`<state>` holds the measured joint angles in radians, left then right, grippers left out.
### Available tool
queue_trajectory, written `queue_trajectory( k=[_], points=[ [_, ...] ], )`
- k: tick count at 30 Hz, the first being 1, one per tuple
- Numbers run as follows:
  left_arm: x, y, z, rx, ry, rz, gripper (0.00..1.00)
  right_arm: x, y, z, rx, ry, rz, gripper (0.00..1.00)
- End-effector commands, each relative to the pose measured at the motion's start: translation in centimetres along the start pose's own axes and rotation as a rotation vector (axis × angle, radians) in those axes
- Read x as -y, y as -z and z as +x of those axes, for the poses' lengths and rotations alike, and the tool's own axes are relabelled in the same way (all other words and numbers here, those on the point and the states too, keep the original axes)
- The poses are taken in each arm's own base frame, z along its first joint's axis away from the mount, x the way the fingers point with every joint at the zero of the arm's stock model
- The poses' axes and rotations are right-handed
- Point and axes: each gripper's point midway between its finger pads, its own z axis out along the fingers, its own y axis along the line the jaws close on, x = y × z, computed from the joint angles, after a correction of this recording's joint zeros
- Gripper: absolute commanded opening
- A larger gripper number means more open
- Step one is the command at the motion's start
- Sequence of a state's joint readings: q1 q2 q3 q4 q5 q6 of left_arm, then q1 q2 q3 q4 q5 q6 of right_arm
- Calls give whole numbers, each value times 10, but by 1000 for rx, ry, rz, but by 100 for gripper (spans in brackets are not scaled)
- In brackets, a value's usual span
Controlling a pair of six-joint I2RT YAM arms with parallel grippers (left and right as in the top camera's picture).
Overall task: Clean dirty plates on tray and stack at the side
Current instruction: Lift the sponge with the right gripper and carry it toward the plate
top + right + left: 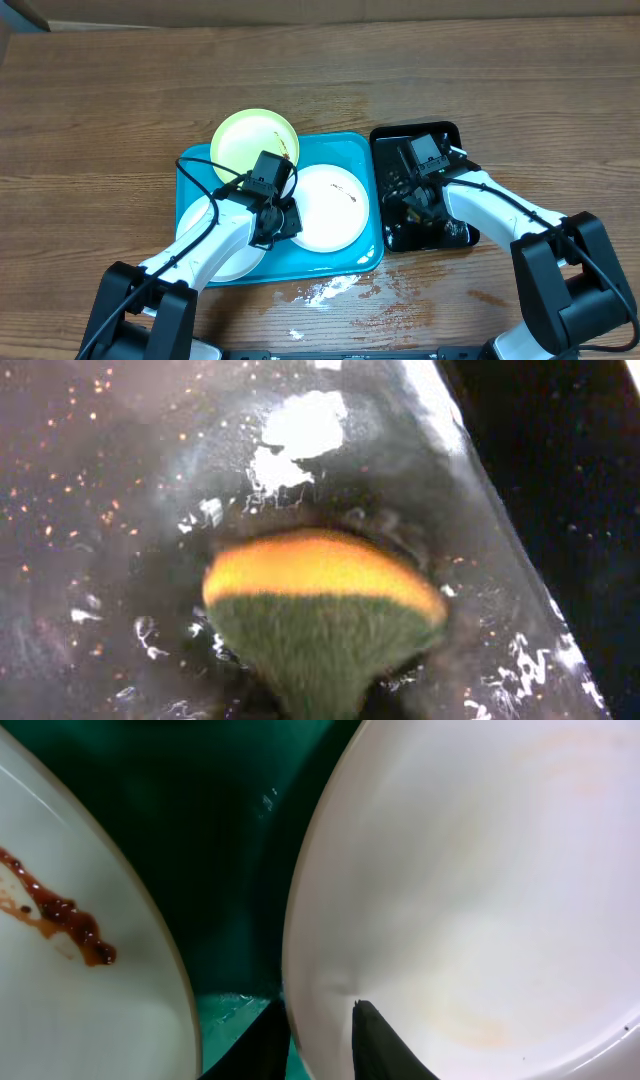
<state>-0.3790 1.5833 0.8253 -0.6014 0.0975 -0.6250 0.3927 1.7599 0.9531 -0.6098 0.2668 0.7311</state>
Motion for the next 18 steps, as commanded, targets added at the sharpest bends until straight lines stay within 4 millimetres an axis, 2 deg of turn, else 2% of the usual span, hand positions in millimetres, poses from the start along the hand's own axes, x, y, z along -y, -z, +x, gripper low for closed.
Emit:
queue_trajectory(
  k=[1, 5, 7, 10, 14, 16, 17, 18],
  points=[
    [4, 1, -3, 3, -15, 12, 24, 3, -1, 2, -13, 34, 11, 4],
    [5, 1, -4, 10, -17, 15, 24, -3, 16, -7, -7, 75, -15, 4],
    [6, 1, -7, 21, -25, 19, 28, -12, 32, -13, 2, 128, -61, 4],
    [7, 1, -9, 29, -25, 20, 28, -11, 46, -16, 12, 126, -79, 4],
    [7, 1, -9, 29, -25, 20, 26, -19, 53, -9, -13, 313, -144, 4],
    [7, 1, -9, 29, -25, 20, 14, -21, 54, -6, -21, 366, -159, 4],
    [7, 1, -9, 28, -25, 20, 4, -20, 54, -5, -26, 373, -155, 4],
    [7, 1, -8, 28, -25, 20, 4, -19, 54, -4, -28, 376, -153, 4]
  ],
)
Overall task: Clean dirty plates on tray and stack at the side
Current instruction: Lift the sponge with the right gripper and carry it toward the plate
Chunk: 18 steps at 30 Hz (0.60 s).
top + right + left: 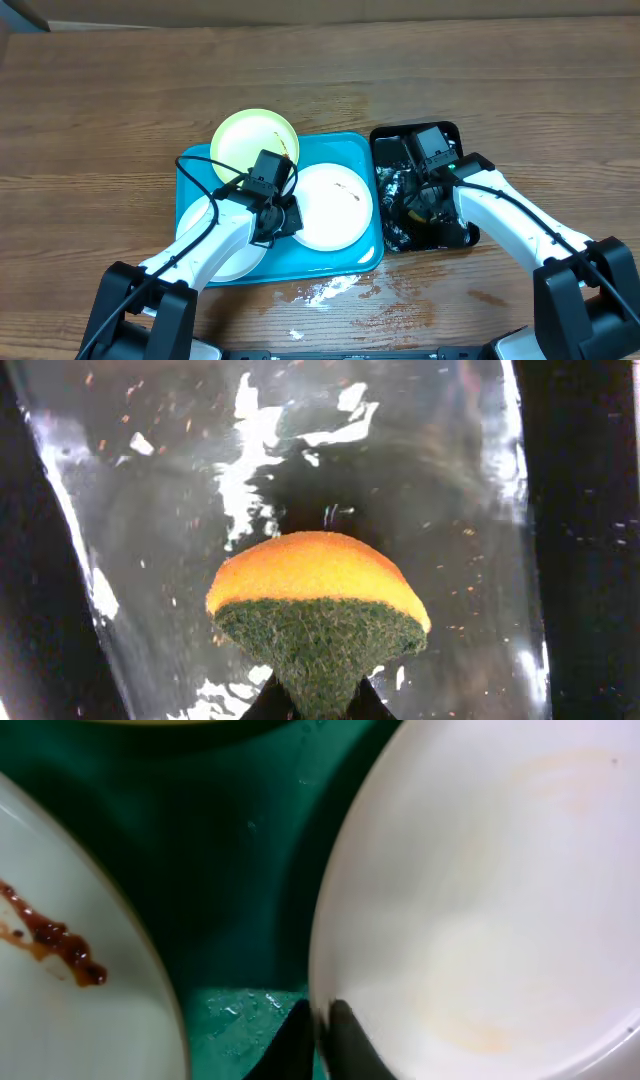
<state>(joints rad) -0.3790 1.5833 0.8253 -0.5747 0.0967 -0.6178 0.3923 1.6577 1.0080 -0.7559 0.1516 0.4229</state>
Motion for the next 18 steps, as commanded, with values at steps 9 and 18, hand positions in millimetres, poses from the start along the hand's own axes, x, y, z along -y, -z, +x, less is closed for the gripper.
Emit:
queue_trajectory(
  k=[9, 18],
  points=[
    [3, 1, -3, 6, -15, 6, 37, -20, 40, -22, -9, 99, -147, 4],
    [8, 1, -10, 34, -84, 23, 4, -10, 43, -19, -42, 83, -127, 4]
  ],
)
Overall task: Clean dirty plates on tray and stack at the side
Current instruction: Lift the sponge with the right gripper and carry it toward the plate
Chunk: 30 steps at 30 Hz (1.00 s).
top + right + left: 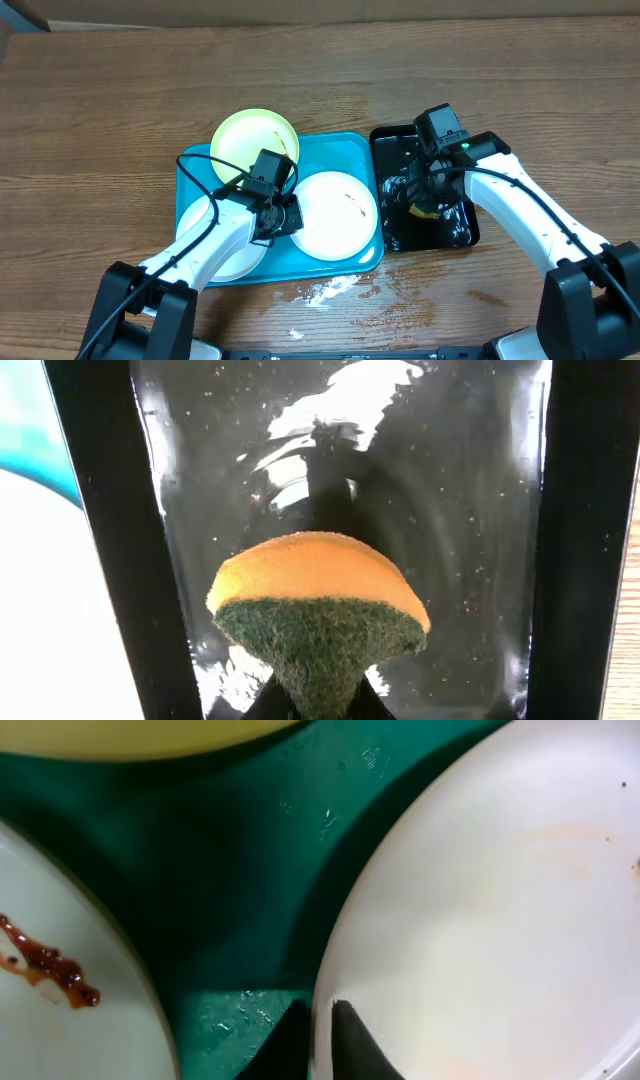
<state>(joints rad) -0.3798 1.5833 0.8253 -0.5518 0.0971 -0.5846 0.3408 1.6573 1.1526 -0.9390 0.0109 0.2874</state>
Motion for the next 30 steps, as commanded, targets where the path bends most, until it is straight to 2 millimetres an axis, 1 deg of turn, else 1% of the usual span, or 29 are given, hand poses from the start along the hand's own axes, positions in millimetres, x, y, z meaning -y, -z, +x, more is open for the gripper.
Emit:
queue_trajectory(
  k=[1, 3, 5, 7, 9, 11, 14, 17, 19, 21, 22, 23, 24, 25, 27, 29, 30],
  points=[
    [5, 1, -8, 26, -79, 16, 4, -2, 14, -14, 60, -2, -25, 4],
    [8, 2, -12, 39, -131, 23, 4, 0, 15, -17, 64, 27, -35, 4],
    [12, 5, -18, 54, -204, 28, 4, -4, 18, -15, 44, 71, -79, 4],
    [16, 8, -23, 69, -254, 32, 4, -6, 20, -14, 31, 74, -125, 4],
    [15, 10, -26, 81, -256, 22, 4, -1, 20, -16, 33, 57, -123, 4],
    [5, 10, -29, 96, -252, -36, 5, 10, 20, -16, 22, 12, -115, 4],
    [3, 10, -27, 85, -252, -46, 9, 19, 20, -15, 8, -28, -106, 4],
    [2, 10, -26, 83, -281, -49, 9, 21, 20, -20, 23, -69, -114, 4],
    [2, 10, -26, 83, -281, -50, 10, 11, 21, -20, 19, -64, -173, 4],
    [2, 10, -26, 83, -281, -50, 14, 5, 22, -20, 15, -63, -208, 4],
    [2, 10, -26, 82, -281, -49, 20, 0, 24, -19, 9, -60, -238, 4],
    [2, 10, -26, 81, -282, -48, 22, -9, 26, -18, 0, -51, -288, 4],
    [2, 10, -26, 80, -281, -49, 22, -18, 29, -17, -6, -39, -339, 4],
    [2, 9, -26, 79, -281, -49, 18, -30, 32, -16, -6, -6, -396, 4],
    [2, 8, -25, 77, -276, -50, 13, -47, 36, -14, 1, 67, -452, 4],
    [0, 5, -24, 65, -262, -55, 14, -59, 36, -10, 4, 120, -459, 4],
    [-1, 2, -22, 57, -253, -59, 18, -67, 37, -7, 4, 149, -464, 4]
  ],
)
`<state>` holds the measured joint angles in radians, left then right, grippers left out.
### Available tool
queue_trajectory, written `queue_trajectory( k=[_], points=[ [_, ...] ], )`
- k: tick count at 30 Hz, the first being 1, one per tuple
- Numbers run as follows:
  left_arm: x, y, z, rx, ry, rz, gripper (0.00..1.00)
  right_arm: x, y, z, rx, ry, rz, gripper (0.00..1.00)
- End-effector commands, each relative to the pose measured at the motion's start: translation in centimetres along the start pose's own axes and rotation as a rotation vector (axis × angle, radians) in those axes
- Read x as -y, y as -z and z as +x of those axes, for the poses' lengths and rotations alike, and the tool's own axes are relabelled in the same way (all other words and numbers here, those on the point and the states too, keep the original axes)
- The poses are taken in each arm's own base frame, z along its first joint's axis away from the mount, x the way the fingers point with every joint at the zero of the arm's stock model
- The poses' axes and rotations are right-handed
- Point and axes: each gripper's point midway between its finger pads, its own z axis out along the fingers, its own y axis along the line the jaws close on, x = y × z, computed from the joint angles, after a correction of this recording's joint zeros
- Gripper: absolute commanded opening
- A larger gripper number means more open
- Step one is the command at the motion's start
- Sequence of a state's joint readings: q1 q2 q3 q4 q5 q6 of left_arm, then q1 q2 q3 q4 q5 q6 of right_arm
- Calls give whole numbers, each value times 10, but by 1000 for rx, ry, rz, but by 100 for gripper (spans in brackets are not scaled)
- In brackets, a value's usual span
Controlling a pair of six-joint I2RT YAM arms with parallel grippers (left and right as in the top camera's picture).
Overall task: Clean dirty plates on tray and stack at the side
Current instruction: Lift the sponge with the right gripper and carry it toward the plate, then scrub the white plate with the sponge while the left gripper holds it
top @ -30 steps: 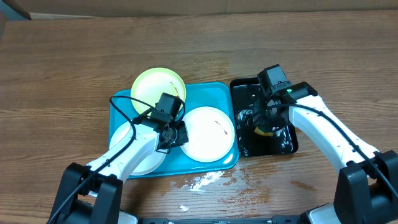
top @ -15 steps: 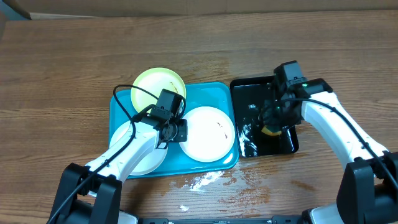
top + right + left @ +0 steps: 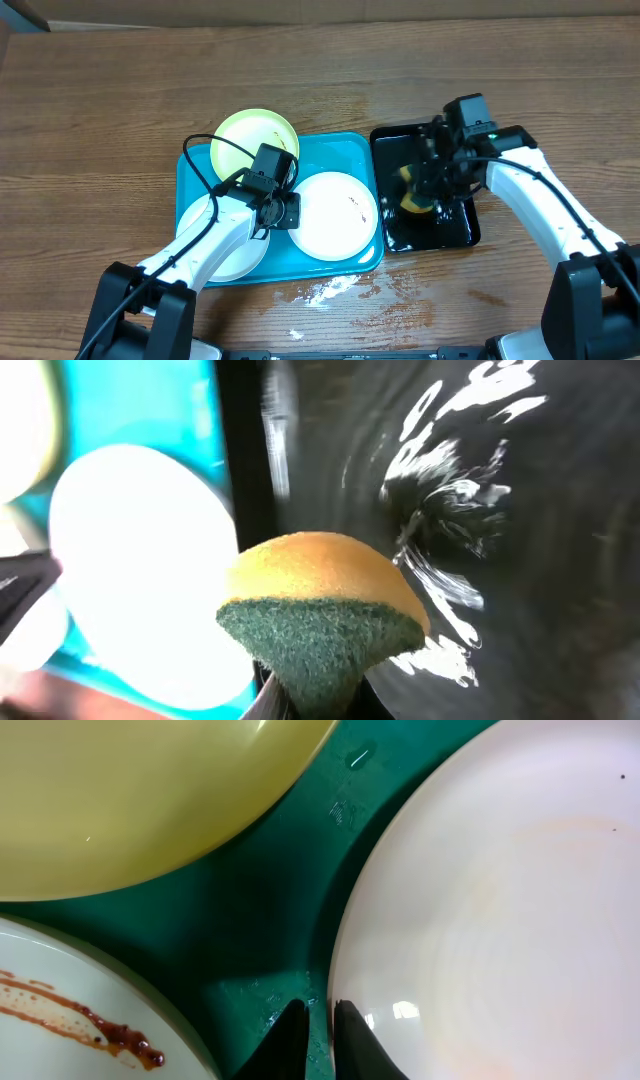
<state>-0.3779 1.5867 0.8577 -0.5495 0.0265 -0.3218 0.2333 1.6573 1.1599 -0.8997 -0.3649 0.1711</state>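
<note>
A blue tray [image 3: 196,165] holds a yellow-green plate [image 3: 245,140] at the back. At its left lies a white plate smeared with red sauce [image 3: 195,225], and at its right a white plate [image 3: 335,215] with small dark specks. My left gripper [image 3: 286,212] is shut on that right plate's left rim. In the left wrist view the left gripper [image 3: 320,1032] pinches the rim of the white plate [image 3: 500,910], beside the sauce plate [image 3: 60,1010]. My right gripper [image 3: 318,695] is shut on a yellow-and-green sponge [image 3: 320,600], held above the black tray [image 3: 430,235].
The black tray [image 3: 520,510] holds water that glints. Spilled water and white flecks [image 3: 330,290] lie on the wooden table in front of the blue tray. A cardboard wall runs along the table's far edge.
My right gripper has risen and moved right with the sponge, and its wrist view now takes in the white plate. My left gripper keeps its hold and has shifted slightly towards the yellow-green plate.
My left fingers stood apart astride the white plate's rim while the sponge sat in the black tray's water. Then the left gripper was shut on the rim and the sponge was above the water. The plate shifted slightly right, and the sponge is now higher.
</note>
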Motion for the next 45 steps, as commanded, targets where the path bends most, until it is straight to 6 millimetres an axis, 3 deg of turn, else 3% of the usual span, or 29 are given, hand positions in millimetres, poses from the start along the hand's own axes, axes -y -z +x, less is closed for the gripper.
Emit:
queue_trajectory(
  k=[1, 3, 8, 15, 21, 26, 31, 34, 39, 45],
  points=[
    [0, -6, -3, -12, 15, -11, 23, -47, 8, 0, 20, 149, -108, 4],
    [-1, -13, 2, -40, 36, -17, 32, -58, 2, 4, 21, 200, -87, 4],
    [0, -15, -1, -40, 41, -13, 4, -64, -13, 14, 33, 308, 79, 4],
    [9, -13, -3, -43, 77, 32, 4, -84, -18, -3, 222, 386, 272, 4],
    [4, -13, -5, -42, 119, 27, 4, -100, -25, -22, 347, 420, 269, 4],
    [-5, -12, -9, -47, 223, 50, 4, -89, -29, -29, 428, 211, 277, 4],
    [-9, -12, -11, -48, 247, 67, 4, -101, -28, -44, 497, 185, 225, 4],
    [-9, -12, -11, -48, 247, 67, 4, -105, -38, -48, 505, 186, 211, 4],
    [-9, -12, -12, -46, 247, 68, 4, -113, -59, -37, 489, 213, 235, 4],
    [-9, -12, -11, -47, 247, 67, 4, -112, -77, -49, 561, 221, 290, 4]
  ],
)
